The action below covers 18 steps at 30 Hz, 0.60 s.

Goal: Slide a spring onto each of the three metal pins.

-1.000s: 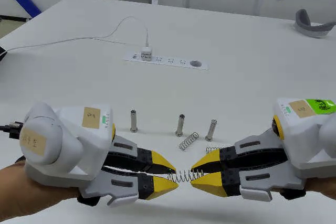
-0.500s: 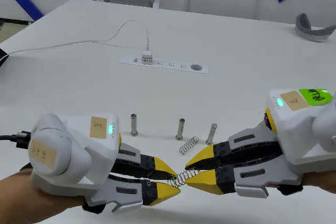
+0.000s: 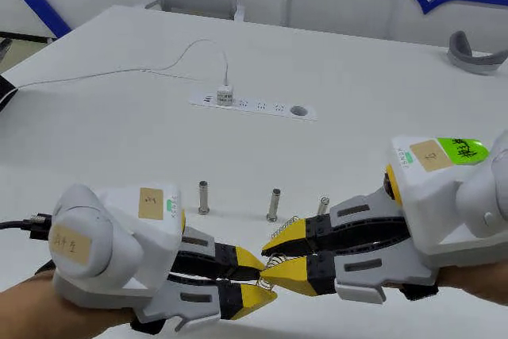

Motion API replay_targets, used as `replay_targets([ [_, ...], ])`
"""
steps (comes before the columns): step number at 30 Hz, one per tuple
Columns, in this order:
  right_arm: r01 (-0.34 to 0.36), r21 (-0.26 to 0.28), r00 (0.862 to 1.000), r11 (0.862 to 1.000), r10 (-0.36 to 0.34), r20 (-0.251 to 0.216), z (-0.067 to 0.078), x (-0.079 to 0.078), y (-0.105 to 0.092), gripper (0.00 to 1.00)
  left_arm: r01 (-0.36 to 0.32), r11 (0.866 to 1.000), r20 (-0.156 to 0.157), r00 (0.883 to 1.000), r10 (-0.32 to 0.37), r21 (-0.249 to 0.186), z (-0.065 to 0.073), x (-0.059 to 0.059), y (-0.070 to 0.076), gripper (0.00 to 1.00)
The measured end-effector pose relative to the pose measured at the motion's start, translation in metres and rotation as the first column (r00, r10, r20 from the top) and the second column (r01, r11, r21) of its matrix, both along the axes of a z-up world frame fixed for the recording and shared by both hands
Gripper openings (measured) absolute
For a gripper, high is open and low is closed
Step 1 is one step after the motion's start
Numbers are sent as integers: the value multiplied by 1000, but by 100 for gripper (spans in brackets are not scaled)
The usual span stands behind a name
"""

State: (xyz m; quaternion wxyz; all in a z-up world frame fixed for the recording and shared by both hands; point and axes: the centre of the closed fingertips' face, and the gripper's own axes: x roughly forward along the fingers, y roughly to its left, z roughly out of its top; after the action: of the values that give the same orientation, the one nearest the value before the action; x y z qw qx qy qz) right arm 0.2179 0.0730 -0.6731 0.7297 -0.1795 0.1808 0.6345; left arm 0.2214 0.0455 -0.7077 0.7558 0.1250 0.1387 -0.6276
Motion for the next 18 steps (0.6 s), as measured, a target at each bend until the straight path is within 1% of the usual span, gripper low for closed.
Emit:
replay_targets([
  [1, 4, 0, 1000, 1000, -4, -9, -1, 0, 0, 20, -6, 1000, -3, 1000, 6, -8, 1, 1, 0, 9],
  [2, 13, -1, 1000, 1000, -13, -12, -1, 1, -2, 22, -11, 1000, -4, 1000, 11, -15, 2, 1, 2, 9],
  [5, 33, 7, 999, 999, -33, -11, 0, 4, -6, 21, -19, 1000, -3, 1000, 19, -21, 2, 2, 3, 9],
  [7, 41, 22, 999, 999, -41, -5, 3, 6, -7, 16, -25, 999, -5, 1000, 25, -24, 2, 3, 5, 9],
  [10, 49, 40, 999, 998, -49, -12, 6, 6, -5, 14, -34, 999, -17, 999, 33, -42, 3, 3, 5, 9],
  [18, 52, 53, 999, 997, -51, -11, 6, 8, 1, 12, -48, 998, -11, 999, 48, -44, 4, 7, 8, 9],
])
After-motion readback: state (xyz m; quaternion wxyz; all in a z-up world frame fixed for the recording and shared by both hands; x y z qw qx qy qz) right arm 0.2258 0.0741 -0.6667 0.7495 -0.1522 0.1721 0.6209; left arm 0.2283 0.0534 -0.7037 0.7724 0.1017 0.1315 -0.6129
